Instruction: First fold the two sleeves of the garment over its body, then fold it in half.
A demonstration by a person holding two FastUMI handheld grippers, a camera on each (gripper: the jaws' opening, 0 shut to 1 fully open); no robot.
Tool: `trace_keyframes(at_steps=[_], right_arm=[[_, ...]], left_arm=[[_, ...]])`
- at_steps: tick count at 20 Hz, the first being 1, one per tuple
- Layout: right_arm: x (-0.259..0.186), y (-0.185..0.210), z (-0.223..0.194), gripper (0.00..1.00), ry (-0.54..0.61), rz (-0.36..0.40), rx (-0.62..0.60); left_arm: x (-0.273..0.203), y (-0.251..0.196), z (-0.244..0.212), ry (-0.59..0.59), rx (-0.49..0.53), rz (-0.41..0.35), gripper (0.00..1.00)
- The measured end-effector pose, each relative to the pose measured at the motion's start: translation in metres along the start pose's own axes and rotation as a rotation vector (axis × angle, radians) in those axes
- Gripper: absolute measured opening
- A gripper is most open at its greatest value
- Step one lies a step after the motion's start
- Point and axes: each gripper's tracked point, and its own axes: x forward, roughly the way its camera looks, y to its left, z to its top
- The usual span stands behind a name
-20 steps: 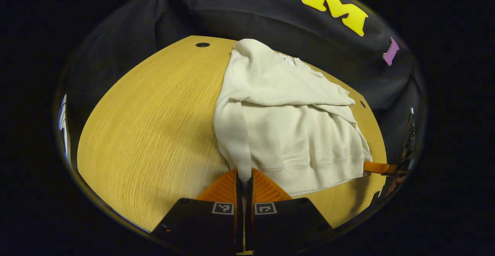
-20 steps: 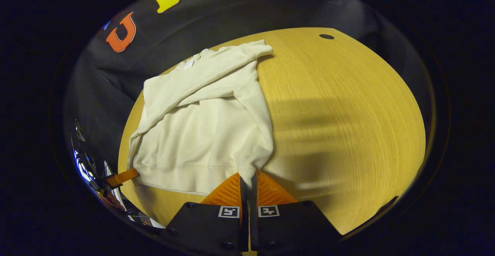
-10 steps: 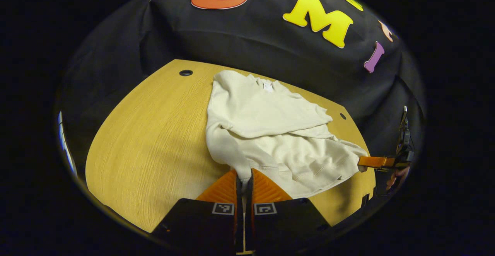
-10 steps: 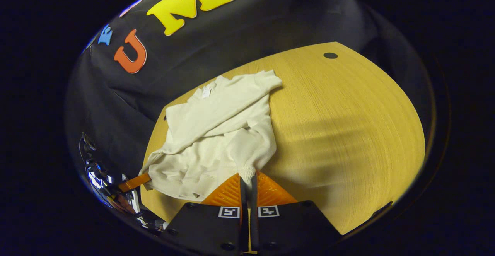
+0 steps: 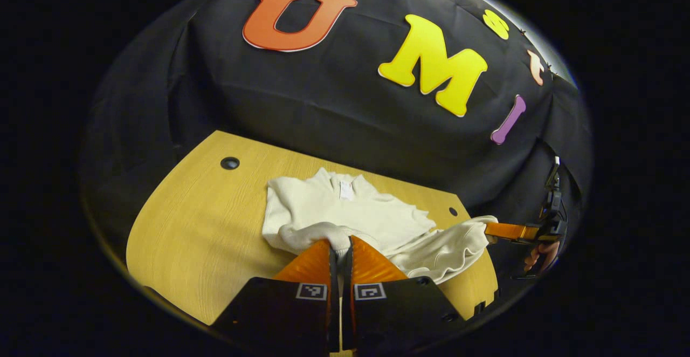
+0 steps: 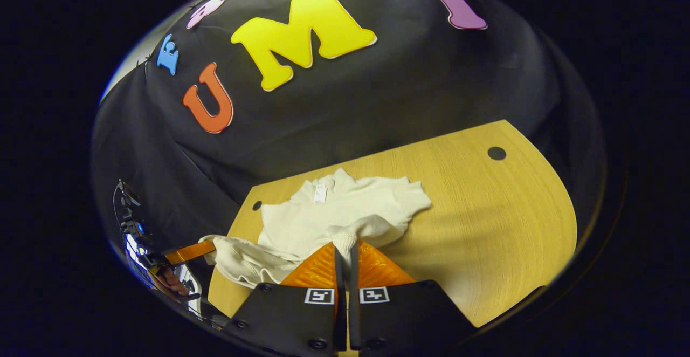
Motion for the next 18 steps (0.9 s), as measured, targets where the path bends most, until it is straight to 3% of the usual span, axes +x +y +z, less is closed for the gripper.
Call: trace_keyframes(at_steps=[4,7,14,18], right_arm=[[0.048,0.005,0.074,0.02,-0.059,0.007,-0.017],[0.113,-0.006,0.096,0.02,-0.056,-0.023,-0.05],[0.234,-0.049,0.078,0.02,-0.067,-0.091,-0.103],[0.281,-0.07,0.061,0.02,-0.071,-0.129,-0.112]], left_arm=[[0.049,0.004,0.059,-0.024,-0.048,0.004,0.04],[0.11,0.026,0.07,-0.002,-0.108,0.026,0.04],[0.207,0.066,0.048,0.011,-0.114,0.079,0.04],[0.242,0.071,0.05,-0.067,-0.128,0.097,0.04]])
